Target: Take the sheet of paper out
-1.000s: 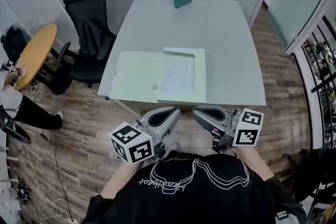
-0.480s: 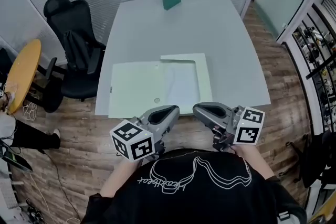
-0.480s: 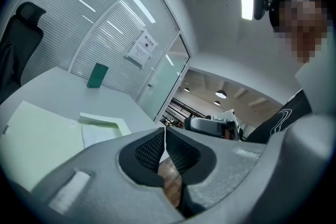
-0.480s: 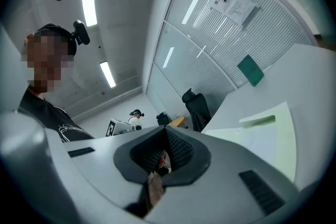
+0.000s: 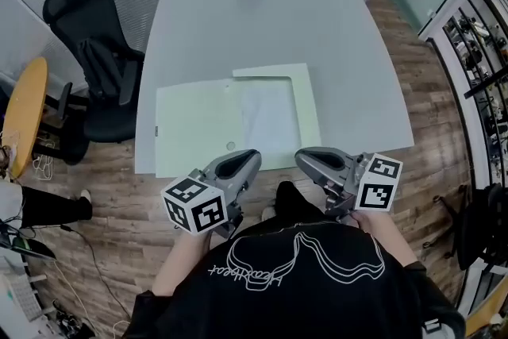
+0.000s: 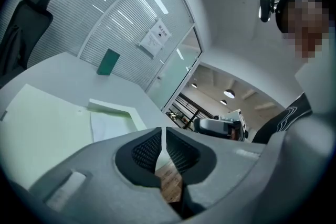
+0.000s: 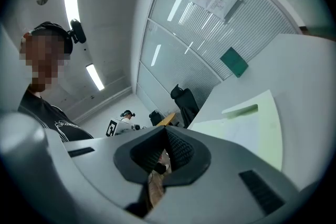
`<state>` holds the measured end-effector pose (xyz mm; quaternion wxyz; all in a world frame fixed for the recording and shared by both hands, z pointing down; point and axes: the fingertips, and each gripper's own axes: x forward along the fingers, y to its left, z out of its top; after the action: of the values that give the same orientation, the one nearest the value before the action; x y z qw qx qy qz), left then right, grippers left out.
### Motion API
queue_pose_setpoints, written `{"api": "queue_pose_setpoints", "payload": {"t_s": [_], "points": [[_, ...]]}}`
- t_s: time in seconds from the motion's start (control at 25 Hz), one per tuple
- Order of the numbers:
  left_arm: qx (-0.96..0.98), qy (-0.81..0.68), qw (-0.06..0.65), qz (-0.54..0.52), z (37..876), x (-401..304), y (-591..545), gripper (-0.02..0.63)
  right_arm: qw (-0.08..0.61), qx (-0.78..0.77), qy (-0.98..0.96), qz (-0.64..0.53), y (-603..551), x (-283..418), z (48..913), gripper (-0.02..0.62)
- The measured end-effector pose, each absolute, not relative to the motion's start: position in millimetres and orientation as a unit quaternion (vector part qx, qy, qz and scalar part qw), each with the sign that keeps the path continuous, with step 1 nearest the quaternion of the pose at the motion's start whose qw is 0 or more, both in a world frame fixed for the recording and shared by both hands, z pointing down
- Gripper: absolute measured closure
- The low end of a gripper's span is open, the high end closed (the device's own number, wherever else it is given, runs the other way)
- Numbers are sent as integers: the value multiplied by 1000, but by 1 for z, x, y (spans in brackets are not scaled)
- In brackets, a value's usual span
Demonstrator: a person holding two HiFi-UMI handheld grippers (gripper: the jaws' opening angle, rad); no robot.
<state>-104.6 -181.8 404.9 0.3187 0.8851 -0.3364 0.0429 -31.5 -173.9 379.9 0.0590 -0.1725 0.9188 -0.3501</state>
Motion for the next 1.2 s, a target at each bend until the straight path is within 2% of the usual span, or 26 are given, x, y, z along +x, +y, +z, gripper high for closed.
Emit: {"api": "queue_pose_setpoints", "payload": {"t_s": [0.6,1.2], "points": [[832,-394,371,118,474,-133,-261,588,36,-178,896,-406,-257,-16,428,586],[808,-383,413,173,535,-136,-271,474,4,-166,897,-409,-271,-18,450,586]]}}
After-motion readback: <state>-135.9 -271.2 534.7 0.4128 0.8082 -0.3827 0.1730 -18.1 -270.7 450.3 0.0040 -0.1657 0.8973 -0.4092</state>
